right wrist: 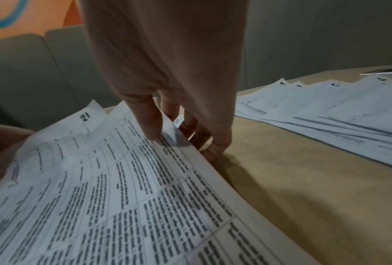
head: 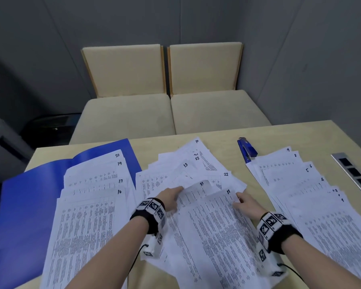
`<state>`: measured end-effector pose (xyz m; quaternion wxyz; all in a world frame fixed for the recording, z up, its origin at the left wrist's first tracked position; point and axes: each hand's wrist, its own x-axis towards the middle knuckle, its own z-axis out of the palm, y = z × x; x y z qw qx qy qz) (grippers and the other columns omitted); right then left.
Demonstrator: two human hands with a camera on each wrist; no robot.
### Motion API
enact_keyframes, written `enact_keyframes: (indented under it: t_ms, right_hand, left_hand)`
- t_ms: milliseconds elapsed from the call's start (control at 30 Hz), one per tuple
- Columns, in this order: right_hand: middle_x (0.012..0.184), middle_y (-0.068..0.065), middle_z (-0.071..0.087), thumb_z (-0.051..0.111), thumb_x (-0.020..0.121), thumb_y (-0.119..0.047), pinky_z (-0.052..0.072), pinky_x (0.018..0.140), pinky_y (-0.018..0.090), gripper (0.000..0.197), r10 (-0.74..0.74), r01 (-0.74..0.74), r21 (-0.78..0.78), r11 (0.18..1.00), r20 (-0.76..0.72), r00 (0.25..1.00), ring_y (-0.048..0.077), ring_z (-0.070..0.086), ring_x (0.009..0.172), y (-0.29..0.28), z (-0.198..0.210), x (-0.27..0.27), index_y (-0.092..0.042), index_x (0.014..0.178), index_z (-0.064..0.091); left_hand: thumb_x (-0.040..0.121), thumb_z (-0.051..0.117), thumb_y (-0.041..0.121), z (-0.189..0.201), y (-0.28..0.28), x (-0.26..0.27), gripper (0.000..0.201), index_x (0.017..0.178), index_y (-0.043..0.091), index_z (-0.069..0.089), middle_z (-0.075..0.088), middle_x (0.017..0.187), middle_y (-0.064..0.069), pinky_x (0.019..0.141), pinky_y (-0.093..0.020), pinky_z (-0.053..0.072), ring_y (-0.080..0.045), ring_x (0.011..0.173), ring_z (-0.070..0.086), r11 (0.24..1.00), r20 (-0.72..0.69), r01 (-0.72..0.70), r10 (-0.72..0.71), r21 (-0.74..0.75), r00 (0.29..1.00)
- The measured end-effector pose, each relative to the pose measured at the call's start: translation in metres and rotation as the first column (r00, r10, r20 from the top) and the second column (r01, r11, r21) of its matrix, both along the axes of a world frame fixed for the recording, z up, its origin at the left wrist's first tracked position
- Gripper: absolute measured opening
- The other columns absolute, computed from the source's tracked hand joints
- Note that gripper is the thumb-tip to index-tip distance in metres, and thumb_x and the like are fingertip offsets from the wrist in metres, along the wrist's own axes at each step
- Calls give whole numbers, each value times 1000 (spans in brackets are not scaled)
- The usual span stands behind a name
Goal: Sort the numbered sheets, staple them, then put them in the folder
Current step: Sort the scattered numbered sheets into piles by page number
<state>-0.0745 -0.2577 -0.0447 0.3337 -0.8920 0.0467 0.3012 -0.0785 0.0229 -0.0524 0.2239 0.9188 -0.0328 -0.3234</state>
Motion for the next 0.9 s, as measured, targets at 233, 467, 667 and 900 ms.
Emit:
enact_keyframes:
  t_ms: [233,467,667,900]
  right_hand:
    - [94,-1,66,52,93,-16,49,86,36,11,17,-11,92,996,-62,998,21,63,94,1,-1,-4,-21,94,62]
    - [102,6,68,52,93,-15,49,81,33,17,-62,72,135,988,-77,995,23,64,95,10,2,-10,-11,106,63]
    - [64,11,47,57,87,-13,29,56,25,25,-63,69,158,985,-46,997,15,43,54,23,1,-7,3,69,53]
    - [79,21,64,62,86,-23,38,69,28,38,-97,114,185,976,-100,990,19,53,72,39,-12,-4,14,95,62]
  left_hand:
    - [97,39,31,-4,-20,-3,34,115,15,63,27,141,-12,105,-40,32,-31,129,27,972,154,-232,223,45,963]
    - [84,56,21,0,-17,10,22,63,15,53,44,89,-8,60,-23,35,-20,64,44,927,5,-354,357,-125,934]
    - [83,64,20,8,-10,3,19,68,9,68,55,63,-2,52,-19,35,-14,60,48,928,137,-249,294,-276,946]
    - [83,68,26,3,-1,1,17,78,10,72,47,87,0,65,-21,32,-16,83,48,896,206,-238,331,-374,921]
